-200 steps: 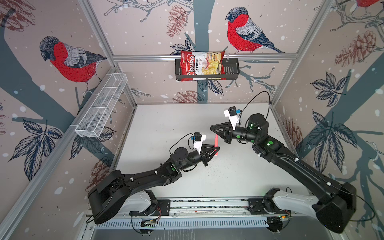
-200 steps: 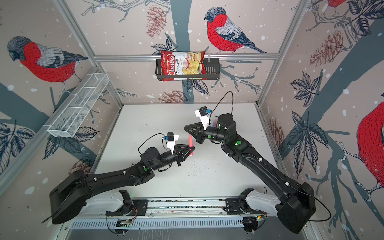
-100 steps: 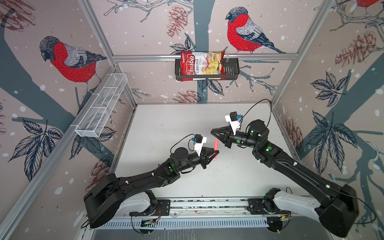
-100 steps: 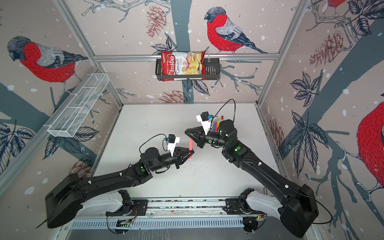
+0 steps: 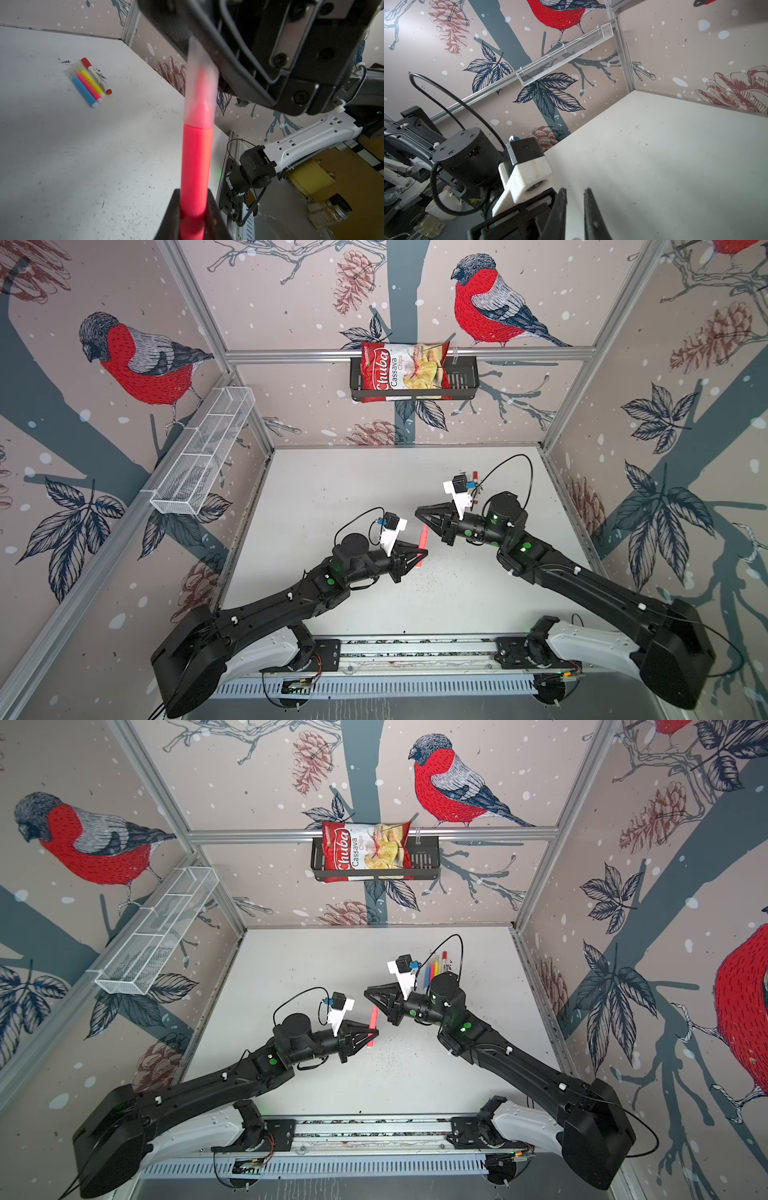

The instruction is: Insert the pens into the pen caps

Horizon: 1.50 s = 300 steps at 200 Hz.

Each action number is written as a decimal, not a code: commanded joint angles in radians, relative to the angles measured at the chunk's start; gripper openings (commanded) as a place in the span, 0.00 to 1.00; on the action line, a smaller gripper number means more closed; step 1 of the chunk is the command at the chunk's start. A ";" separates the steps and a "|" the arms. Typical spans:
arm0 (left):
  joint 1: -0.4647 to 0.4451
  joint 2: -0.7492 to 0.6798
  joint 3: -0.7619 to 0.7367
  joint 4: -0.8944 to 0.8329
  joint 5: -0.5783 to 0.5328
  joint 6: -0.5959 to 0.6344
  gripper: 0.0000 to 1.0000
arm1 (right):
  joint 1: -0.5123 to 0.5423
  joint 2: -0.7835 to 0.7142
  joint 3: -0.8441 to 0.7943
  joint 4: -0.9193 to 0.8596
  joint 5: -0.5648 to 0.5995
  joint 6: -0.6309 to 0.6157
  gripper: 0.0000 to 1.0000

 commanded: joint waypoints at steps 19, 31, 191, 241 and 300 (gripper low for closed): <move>0.030 -0.044 0.015 0.452 -0.135 -0.037 0.00 | 0.031 0.009 -0.047 -0.196 -0.096 0.012 0.00; 0.034 -0.050 0.013 0.454 -0.136 -0.036 0.00 | 0.040 0.014 -0.054 -0.183 -0.095 0.022 0.00; 0.106 -0.175 0.016 0.418 -0.147 -0.032 0.00 | 0.131 0.063 -0.108 -0.137 -0.077 0.066 0.00; 0.125 -0.184 0.015 0.458 -0.135 -0.048 0.00 | 0.147 0.071 -0.118 -0.117 -0.077 0.080 0.00; 0.133 -0.179 0.016 0.481 -0.132 -0.055 0.00 | 0.186 0.086 -0.142 -0.056 -0.078 0.119 0.00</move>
